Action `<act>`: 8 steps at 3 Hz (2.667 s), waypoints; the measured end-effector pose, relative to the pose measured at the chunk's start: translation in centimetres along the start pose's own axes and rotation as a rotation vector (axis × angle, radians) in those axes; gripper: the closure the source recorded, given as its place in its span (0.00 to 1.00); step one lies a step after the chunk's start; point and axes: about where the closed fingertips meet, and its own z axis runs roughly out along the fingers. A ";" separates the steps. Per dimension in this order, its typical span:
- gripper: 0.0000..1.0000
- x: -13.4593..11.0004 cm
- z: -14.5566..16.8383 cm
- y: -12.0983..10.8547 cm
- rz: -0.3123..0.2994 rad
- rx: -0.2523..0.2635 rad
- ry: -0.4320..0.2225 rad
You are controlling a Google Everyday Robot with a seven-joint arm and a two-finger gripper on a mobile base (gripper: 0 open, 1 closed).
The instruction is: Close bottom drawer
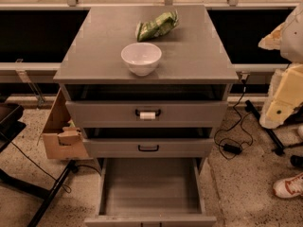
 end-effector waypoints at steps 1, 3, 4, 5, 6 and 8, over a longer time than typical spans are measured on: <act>0.00 0.0 0.0 0.0 0.000 0.000 0.000; 0.00 0.9 8.0 3.3 0.047 -0.068 0.082; 0.00 2.5 14.3 6.4 0.074 -0.103 0.124; 0.00 3.7 19.6 9.6 0.081 -0.119 0.155; 0.00 4.2 24.0 12.6 0.112 -0.155 0.139; 0.00 7.1 31.3 14.6 0.172 -0.223 0.222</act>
Offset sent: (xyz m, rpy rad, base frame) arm -0.0023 0.0121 -0.0996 -0.0898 0.1487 -0.0743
